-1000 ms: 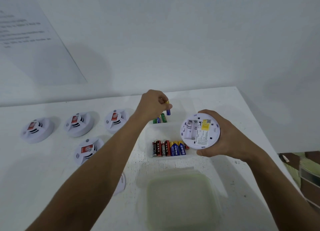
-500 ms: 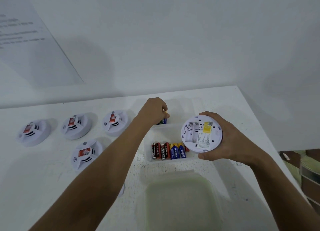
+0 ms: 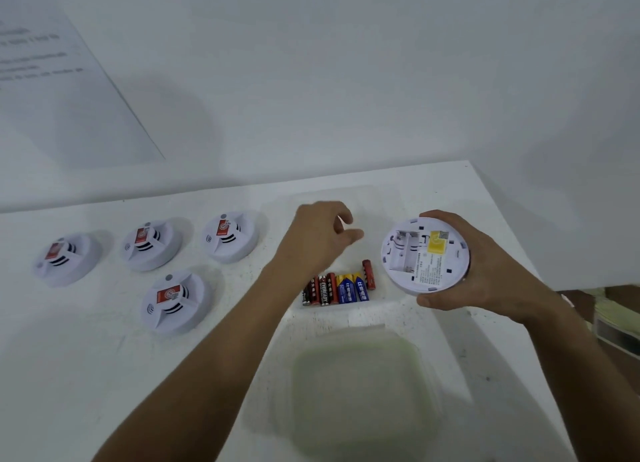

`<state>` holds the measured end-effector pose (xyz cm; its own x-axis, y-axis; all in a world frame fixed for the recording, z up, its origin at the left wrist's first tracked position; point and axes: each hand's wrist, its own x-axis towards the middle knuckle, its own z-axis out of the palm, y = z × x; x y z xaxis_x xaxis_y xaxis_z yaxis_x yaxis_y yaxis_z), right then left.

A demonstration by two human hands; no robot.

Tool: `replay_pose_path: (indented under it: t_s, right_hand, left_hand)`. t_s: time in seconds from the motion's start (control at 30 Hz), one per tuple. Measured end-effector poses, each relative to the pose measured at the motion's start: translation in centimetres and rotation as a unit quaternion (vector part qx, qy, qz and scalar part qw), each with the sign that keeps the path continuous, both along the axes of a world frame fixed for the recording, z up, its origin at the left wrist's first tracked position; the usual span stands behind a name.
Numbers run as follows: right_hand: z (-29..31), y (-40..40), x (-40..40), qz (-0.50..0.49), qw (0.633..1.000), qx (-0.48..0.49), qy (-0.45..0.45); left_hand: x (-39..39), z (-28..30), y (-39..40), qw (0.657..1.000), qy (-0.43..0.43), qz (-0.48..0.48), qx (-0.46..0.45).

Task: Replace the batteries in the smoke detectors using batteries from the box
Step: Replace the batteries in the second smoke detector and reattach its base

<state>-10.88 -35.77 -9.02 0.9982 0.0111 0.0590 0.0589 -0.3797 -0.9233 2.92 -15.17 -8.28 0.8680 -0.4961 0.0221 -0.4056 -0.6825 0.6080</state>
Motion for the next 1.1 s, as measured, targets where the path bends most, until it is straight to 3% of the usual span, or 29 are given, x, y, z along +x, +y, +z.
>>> replay_pose_path:
  t_s: [0.17, 0.27, 0.63, 0.77, 0.87, 1.0, 1.1]
  right_hand:
    - [-0.1, -1.4, -2.9, -0.020, 1.000, 0.017, 0.003]
    - [-0.4, -1.6, -4.4, -0.025, 0.999, 0.021, 0.006]
    - [-0.3, -0.8, -7.0, -0.029, 0.999, 0.024, -0.008]
    - [-0.2, -0.5, -7.3, -0.031, 0.999, 0.019, -0.004]
    - [0.0, -0.3, -7.4, -0.032, 0.999, 0.023, -0.003]
    - [0.2, 0.0, -7.2, -0.029, 0.999, 0.027, -0.003]
    - [0.4, 0.3, -7.1, -0.020, 0.999, 0.029, -0.013]
  left_hand:
    - [-2.5, -2.0, -0.8, 0.990, 0.079, -0.067, 0.093]
    - [-3.0, -2.8, -1.5, 0.986, 0.078, -0.073, 0.131]
    - [-3.7, -3.4, -2.7, 0.978, 0.089, -0.083, 0.169]
    - [-4.1, -3.2, -2.3, 0.992, 0.072, -0.061, 0.089]
    - [-5.1, -2.3, -1.9, 0.996, 0.067, -0.030, -0.043]
    - [-7.5, 1.3, -1.5, 0.970, 0.014, 0.006, -0.242]
    - [-9.6, 3.7, -1.3, 0.954, 0.003, -0.023, -0.300]
